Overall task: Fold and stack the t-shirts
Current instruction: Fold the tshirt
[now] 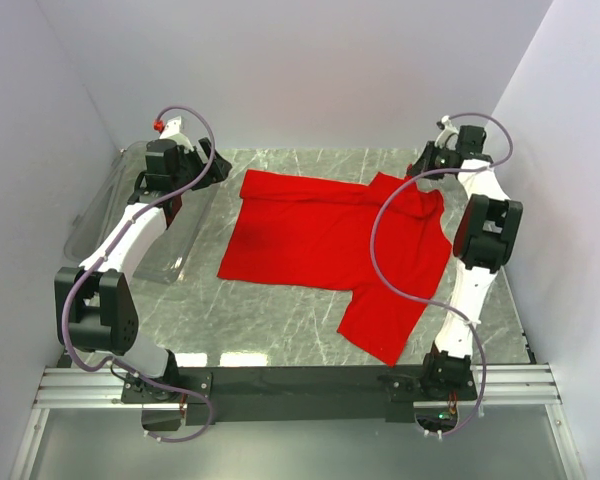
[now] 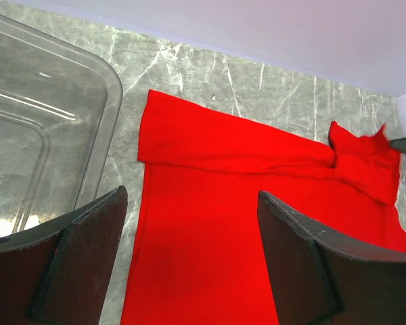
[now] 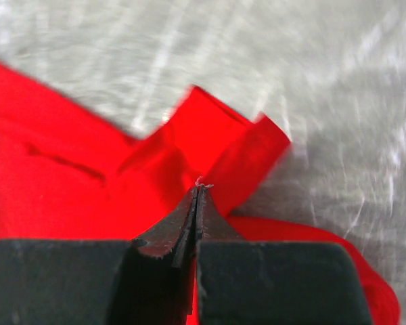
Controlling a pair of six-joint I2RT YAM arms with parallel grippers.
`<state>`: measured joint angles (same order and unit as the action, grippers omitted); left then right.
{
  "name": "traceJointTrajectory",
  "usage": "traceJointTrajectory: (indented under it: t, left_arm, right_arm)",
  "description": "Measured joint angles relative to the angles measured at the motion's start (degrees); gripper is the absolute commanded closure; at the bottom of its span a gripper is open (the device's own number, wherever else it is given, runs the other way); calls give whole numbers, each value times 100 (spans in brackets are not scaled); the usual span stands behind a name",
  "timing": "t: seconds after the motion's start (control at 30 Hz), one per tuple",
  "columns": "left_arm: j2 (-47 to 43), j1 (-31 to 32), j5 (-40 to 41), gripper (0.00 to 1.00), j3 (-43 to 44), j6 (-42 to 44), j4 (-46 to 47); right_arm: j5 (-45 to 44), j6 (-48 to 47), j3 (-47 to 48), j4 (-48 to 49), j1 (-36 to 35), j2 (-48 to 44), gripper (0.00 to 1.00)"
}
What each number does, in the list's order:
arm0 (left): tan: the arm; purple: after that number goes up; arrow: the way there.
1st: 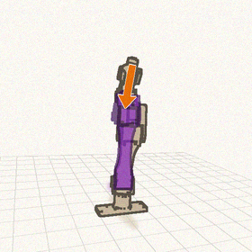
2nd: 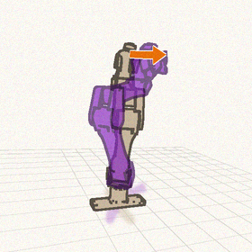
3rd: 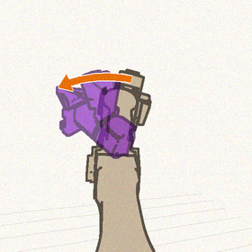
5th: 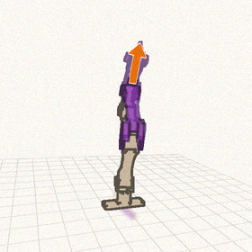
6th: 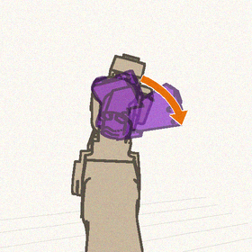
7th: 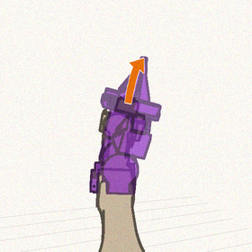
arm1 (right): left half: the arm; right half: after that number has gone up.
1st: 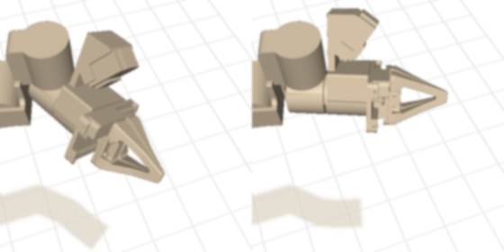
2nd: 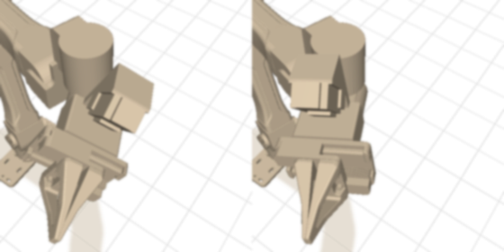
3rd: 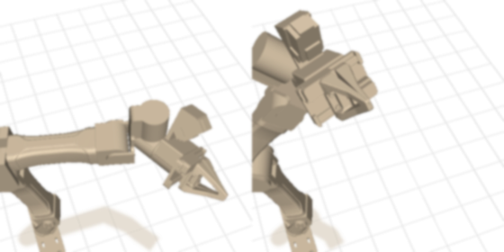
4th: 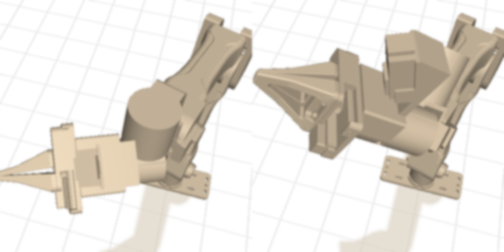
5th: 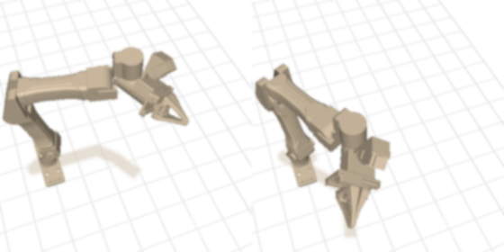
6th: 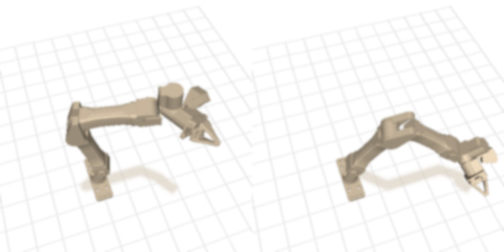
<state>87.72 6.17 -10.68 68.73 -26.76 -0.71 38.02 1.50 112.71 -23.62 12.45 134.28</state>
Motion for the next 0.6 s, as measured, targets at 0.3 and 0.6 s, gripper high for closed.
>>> traceJointTrajectory:
  t: [0.3,0.6]
  left_arm:
    - [0,0,0,17,0,0,0]
    - [0,0,-4,18,0,-9,4]
  right_arm:
    - [946,-1357,-459,103,13,-811,100]
    - [1403,-5209,-1235,-1937,7,-1569,100]
